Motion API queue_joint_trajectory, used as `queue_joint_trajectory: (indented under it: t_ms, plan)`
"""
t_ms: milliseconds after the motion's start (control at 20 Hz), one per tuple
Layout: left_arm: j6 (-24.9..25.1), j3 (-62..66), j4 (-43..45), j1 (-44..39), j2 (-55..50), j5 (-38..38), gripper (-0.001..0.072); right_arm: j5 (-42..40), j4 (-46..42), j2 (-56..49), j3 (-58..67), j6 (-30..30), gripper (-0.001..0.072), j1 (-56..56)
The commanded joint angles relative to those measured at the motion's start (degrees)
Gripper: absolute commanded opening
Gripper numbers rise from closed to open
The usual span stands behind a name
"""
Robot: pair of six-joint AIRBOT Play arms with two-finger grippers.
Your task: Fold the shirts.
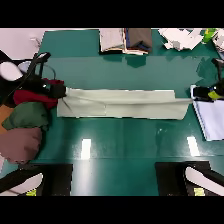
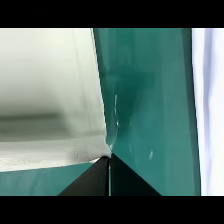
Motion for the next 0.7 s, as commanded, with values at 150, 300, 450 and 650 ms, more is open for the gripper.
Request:
queue_joint_trajectory:
  t_ms: [150, 300, 450, 650]
  plan:
    - [0.7, 4.9, 2.6, 0.1, -13.5, 11.6, 0.0023, -4.8, 2.6, -18.0, 13.6, -0.1, 0.0009, 4.8]
    - [0.5, 4.9, 2.7, 0.1, -14.9, 13.9, 0.0024, -4.5, 2.9, -23.7, 17.4, 0.2, 0.001, 6.4]
    - [0.5, 4.9, 2.6, 0.1, -14.9, 13.9, 0.0054, -4.5, 3.3, -27.1, 20.0, 0.2, 0.0016, 6.8]
    - [-0.1, 6.7, 2.4, 0.1, -14.7, 11.4, 0.0429, -5.4, 10.8, -26.9, 22.4, -1.0, 0.0316, 4.8]
